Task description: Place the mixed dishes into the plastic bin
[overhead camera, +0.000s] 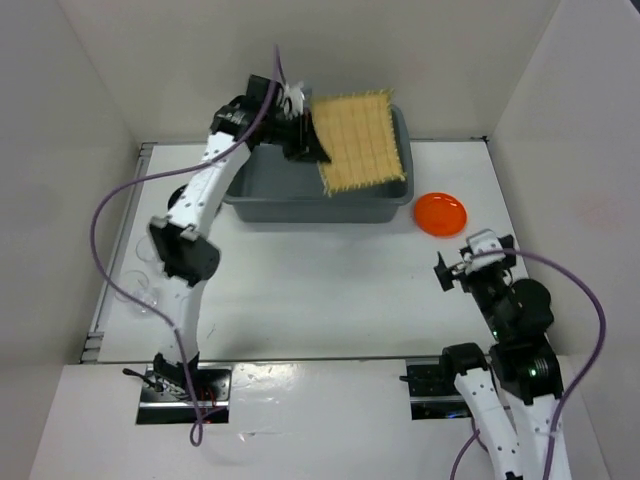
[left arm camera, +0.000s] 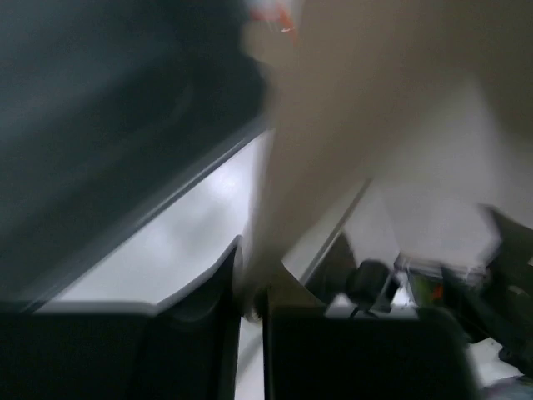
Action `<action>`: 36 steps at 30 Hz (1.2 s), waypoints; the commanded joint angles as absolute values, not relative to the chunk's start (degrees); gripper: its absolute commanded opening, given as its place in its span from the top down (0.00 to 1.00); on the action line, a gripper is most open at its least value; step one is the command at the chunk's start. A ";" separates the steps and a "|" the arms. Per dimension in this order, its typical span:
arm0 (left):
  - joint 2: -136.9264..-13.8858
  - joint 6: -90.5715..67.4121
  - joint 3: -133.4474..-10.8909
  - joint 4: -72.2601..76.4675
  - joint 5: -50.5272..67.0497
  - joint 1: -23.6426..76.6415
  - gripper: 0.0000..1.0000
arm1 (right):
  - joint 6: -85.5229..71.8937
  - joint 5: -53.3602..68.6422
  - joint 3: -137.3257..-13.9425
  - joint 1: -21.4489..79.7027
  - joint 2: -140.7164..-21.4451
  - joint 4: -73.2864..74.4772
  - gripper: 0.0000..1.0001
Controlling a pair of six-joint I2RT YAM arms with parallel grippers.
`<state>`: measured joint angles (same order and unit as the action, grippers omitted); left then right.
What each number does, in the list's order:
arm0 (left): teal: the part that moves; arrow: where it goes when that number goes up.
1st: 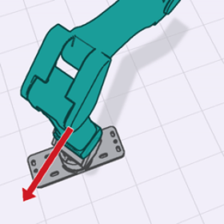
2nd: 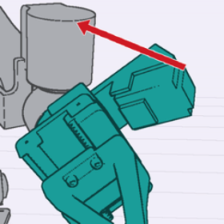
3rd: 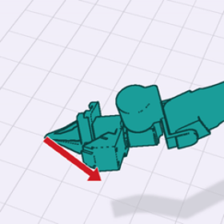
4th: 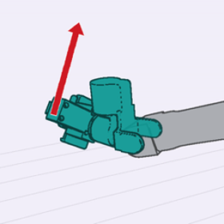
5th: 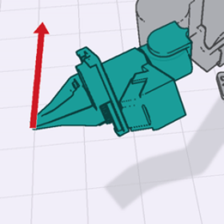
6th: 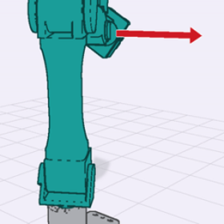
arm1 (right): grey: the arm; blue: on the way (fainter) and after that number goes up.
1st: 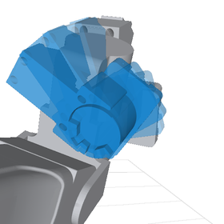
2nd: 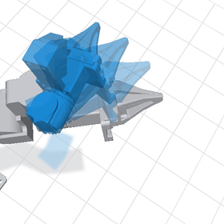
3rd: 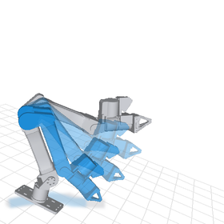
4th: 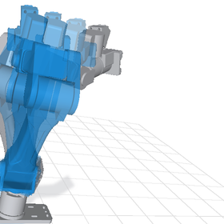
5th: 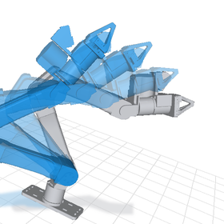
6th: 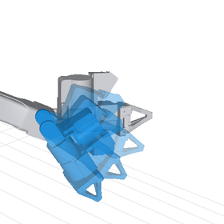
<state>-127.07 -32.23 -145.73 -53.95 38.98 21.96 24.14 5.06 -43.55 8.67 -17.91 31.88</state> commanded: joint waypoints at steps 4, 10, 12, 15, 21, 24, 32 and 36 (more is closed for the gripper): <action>-144.29 -28.04 -172.61 -68.13 35.77 16.71 1.00 | 34.53 -4.22 -36.49 8.01 -1.17 25.31 0.02; -153.17 -32.61 -177.10 -62.15 36.40 13.72 1.00 | 33.74 4.91 -34.10 3.35 3.87 27.86 0.02; -155.55 -33.74 -179.64 -61.44 36.39 13.19 1.00 | 34.27 3.79 -32.53 3.34 3.87 27.86 0.02; -158.19 -34.28 -179.65 -58.11 37.62 12.66 1.00 | 34.28 3.78 -32.52 3.34 2.72 27.33 0.02; -164.08 -38.49 -179.65 -51.25 44.03 12.66 1.00 | 33.76 -0.43 -31.29 6.06 0.98 26.28 0.02; -166.55 -39.64 -179.65 -49.22 45.26 13.27 1.00 | 33.23 -2.11 -31.29 7.38 -1.58 25.75 0.02; -171.65 -46.93 -179.65 -41.31 48.52 16.00 1.00 | 33.22 -3.43 -31.29 9.05 -3.25 25.22 0.02; -172.97 -46.93 -179.65 -41.31 49.13 16.52 0.98 | 33.22 -3.43 -31.29 9.05 -3.78 25.22 0.02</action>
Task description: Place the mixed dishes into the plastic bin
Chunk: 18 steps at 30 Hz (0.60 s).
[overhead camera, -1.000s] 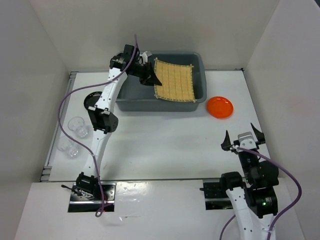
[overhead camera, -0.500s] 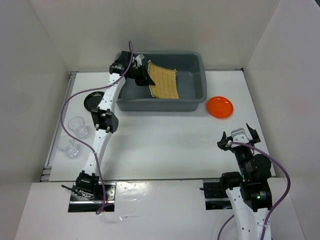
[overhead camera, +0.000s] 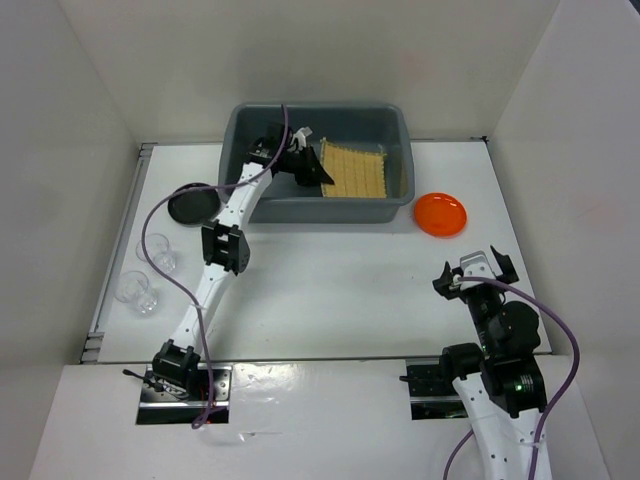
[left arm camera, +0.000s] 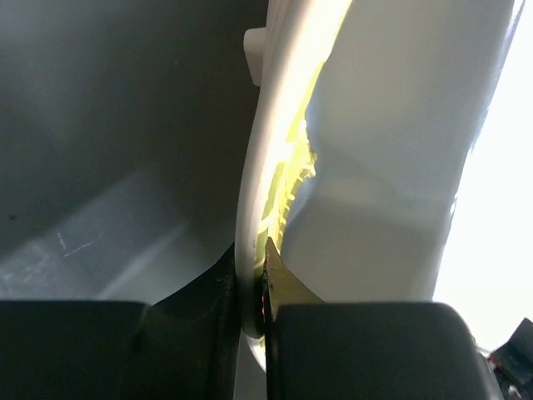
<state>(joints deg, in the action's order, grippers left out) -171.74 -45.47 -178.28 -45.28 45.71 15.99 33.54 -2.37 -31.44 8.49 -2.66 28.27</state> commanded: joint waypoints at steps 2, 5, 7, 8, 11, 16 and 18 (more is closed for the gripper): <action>-173.49 -46.93 -179.65 -41.84 49.13 16.52 0.61 | 32.70 -3.43 -30.77 9.05 -3.78 25.22 0.02; -173.50 -48.25 -179.65 -42.45 49.13 16.52 0.44 | 32.70 -3.43 -30.76 9.05 -3.78 25.22 0.02; -173.50 -48.77 -179.65 -42.45 48.52 16.00 0.31 | 32.70 -3.43 -30.76 9.05 -3.78 25.22 0.02; -173.50 -48.78 -179.65 -42.45 47.73 16.00 0.19 | 32.70 -3.43 -30.76 9.05 -3.78 25.22 0.02; -171.39 -48.78 -179.65 -43.07 45.89 15.39 0.04 | 32.70 -2.90 -30.76 10.36 -3.25 25.22 0.02; -164.63 -45.89 -179.65 -51.40 34.14 13.46 0.00 | 32.17 -4.74 -30.76 11.51 -3.25 24.70 0.02; -162.00 -44.39 -179.65 -56.04 31.39 12.58 0.00 | 31.56 -4.75 -30.24 12.12 -3.78 24.70 0.02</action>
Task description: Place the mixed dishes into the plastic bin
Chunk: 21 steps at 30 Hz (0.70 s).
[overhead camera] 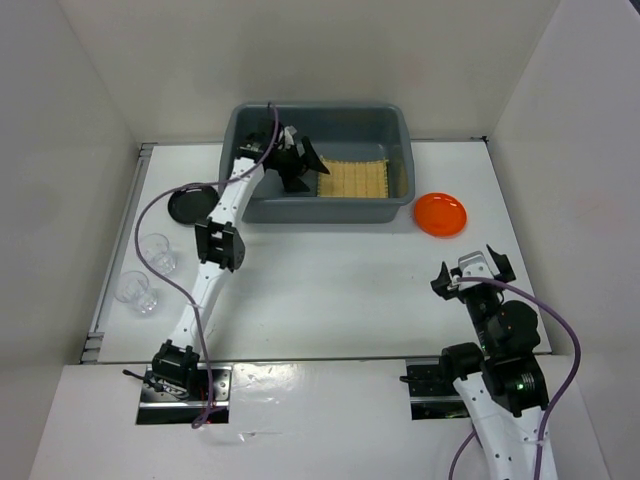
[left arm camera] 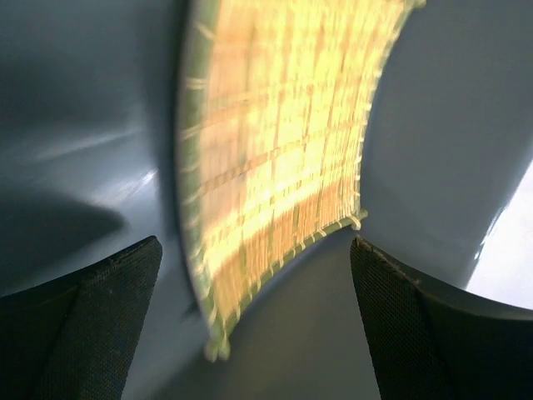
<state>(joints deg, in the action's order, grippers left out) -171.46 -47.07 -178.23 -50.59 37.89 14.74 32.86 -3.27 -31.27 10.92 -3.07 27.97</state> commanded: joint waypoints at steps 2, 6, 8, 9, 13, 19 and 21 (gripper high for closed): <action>-159.80 -42.55 -179.65 -58.79 27.10 11.87 0.00 | 31.55 -5.27 -30.23 12.13 -4.30 24.70 0.02; -149.11 -37.47 -179.65 -57.94 20.93 12.74 0.00 | 29.01 -10.44 -29.71 12.13 -6.67 22.07 0.02; -144.60 -34.29 -179.65 -57.13 17.77 14.32 0.00 | 26.55 -13.69 -30.23 12.13 -12.35 20.84 0.02; -139.88 -31.06 -179.65 -58.78 11.49 14.33 0.00 | 25.76 -16.06 -31.10 12.13 -15.26 20.83 0.02; -130.52 -28.92 -176.66 -73.18 -9.64 15.03 0.00 | 21.38 -18.46 -40.14 12.13 -35.11 23.46 0.02; -112.34 -29.18 -147.70 -72.42 -18.86 16.43 0.00 | 16.97 2.78 -63.93 -4.70 -59.29 28.64 0.02; -107.95 -28.40 -142.67 -72.95 -24.66 19.33 0.00 | 15.12 5.96 -68.27 -6.06 -67.56 30.75 0.02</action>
